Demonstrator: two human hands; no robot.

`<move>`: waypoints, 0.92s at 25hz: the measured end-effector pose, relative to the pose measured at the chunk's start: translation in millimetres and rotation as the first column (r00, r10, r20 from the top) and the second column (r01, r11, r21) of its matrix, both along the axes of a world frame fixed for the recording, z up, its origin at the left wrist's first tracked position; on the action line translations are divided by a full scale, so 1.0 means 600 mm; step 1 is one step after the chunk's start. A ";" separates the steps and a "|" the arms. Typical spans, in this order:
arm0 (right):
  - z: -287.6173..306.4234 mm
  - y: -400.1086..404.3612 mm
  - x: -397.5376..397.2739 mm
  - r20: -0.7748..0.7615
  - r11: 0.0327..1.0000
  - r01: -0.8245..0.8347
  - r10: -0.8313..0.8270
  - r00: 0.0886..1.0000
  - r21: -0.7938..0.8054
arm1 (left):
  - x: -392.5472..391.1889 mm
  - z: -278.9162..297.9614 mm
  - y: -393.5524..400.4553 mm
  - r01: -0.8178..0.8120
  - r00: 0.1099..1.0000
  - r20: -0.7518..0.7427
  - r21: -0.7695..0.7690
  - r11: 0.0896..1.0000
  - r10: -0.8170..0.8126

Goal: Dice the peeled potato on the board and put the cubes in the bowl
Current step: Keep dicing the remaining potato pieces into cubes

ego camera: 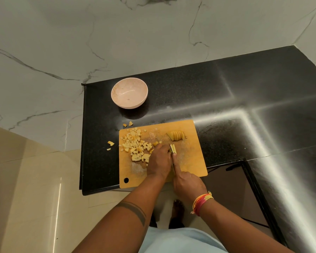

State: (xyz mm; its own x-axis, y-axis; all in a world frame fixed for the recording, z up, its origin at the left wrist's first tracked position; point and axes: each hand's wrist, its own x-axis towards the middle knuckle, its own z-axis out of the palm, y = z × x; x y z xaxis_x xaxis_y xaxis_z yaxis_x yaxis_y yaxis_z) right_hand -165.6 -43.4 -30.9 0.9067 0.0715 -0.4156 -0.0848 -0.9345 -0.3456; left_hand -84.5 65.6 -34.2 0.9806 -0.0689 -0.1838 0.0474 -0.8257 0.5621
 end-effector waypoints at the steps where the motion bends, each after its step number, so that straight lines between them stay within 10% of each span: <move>1: 0.001 -0.003 0.000 0.001 1.000 -0.002 0.002 1.000 -0.003 | 0.001 -0.002 -0.002 0.000 1.000 0.004 0.004 1.000 -0.001; 23: 0.022 -0.071 -0.030 -0.005 0.982 0.120 -0.121 0.993 0.144 | 0.001 0.004 -0.035 -0.059 0.995 -0.072 0.076 0.995 0.064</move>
State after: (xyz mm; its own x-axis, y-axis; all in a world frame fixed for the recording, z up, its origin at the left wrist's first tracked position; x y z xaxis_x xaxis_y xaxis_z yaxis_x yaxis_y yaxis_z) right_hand -183.6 -86.0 -17.7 0.9140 0.0200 -0.4053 -0.1923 -0.8582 -0.4760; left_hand -83.8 44.7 -32.0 0.9660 0.0072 -0.2586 0.1385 -0.8588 0.4933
